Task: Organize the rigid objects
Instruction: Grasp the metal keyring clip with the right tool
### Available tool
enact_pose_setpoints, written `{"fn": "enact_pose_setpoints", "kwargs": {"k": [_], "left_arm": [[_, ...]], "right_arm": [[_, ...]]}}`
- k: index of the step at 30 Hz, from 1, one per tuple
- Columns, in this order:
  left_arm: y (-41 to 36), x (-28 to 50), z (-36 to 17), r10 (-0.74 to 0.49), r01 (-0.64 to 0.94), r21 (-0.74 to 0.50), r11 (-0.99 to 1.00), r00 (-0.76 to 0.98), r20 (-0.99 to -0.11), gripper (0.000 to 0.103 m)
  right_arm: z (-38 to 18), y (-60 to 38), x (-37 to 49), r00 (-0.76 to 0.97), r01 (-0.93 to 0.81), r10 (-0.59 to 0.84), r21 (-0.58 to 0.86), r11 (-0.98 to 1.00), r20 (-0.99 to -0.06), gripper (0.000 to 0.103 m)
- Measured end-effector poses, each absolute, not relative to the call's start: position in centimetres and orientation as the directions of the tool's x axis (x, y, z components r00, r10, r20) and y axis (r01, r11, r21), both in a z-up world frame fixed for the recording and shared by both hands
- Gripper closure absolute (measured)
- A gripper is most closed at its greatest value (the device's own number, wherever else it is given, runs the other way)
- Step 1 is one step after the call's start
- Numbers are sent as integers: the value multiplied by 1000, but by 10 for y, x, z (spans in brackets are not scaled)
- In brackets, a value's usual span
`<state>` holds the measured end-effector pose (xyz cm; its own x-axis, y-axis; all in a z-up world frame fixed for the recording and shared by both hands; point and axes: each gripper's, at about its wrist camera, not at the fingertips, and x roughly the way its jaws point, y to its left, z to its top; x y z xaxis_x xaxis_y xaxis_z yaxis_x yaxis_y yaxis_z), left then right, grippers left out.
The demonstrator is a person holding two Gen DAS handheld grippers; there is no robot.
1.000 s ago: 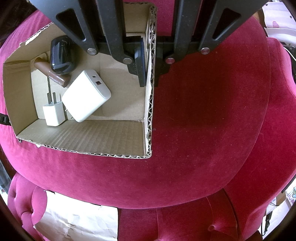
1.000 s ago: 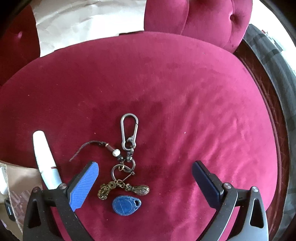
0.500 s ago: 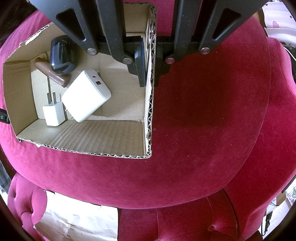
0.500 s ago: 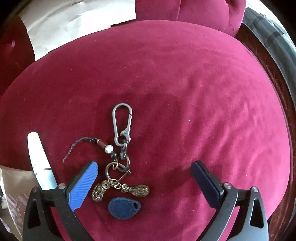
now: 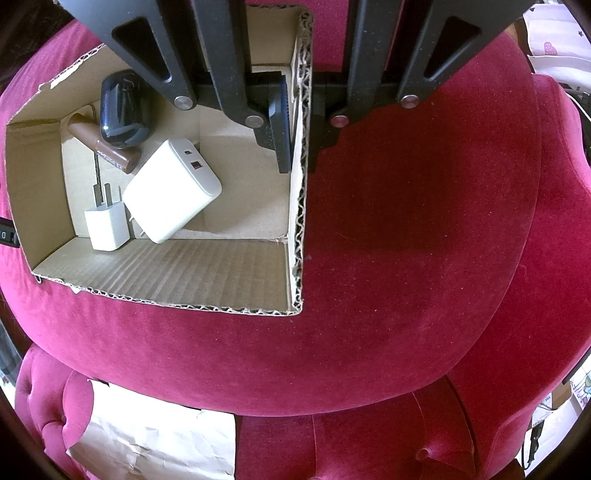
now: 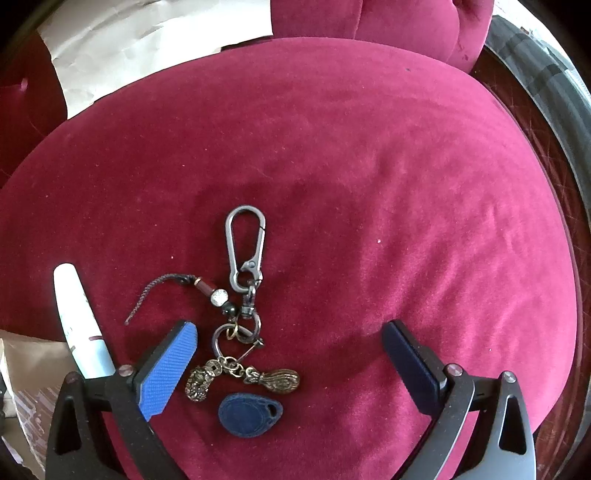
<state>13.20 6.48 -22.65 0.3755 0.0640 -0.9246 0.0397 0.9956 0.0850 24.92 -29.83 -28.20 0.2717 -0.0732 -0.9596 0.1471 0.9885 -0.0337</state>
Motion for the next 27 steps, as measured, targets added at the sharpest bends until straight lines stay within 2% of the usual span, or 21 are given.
{"fn": "enact_pose_setpoints", "kwargs": {"k": [2,4,5,6,8,15,17,27], "left_arm": [[65,132,-227,64,40,85,996,376,-925,97],[65,132,-226,64,40,85,996,376,-925,97],[65,132,-226,64,40,85,996,376,-925,97],[65,132,-226,64,39,85,996,376,-925,97],[65,132,-226,64,39,85,996,376,-924,97],[65,132,-226,64,40,85,996,376,-925,97],[65,132,-226,64,40,85,996,376,-925,97],[65,132,-226,64,40,85,996,375,-925,97]], "right_arm": [[-278,-296,248,288,137,-69,-30,990,-955,11],[-274,-293,247,306,126,-73,-35,991,-949,24],[-271,-291,247,316,122,-73,-36,992,-946,39],[-267,-289,246,329,119,-72,-35,992,-941,64],[-263,-286,245,345,110,-72,-36,993,-936,93],[-260,-283,243,346,120,-86,-46,992,-934,94],[-256,-282,242,346,126,-80,-38,991,-935,99],[-235,-279,232,375,123,-76,-32,992,-924,99]]}}
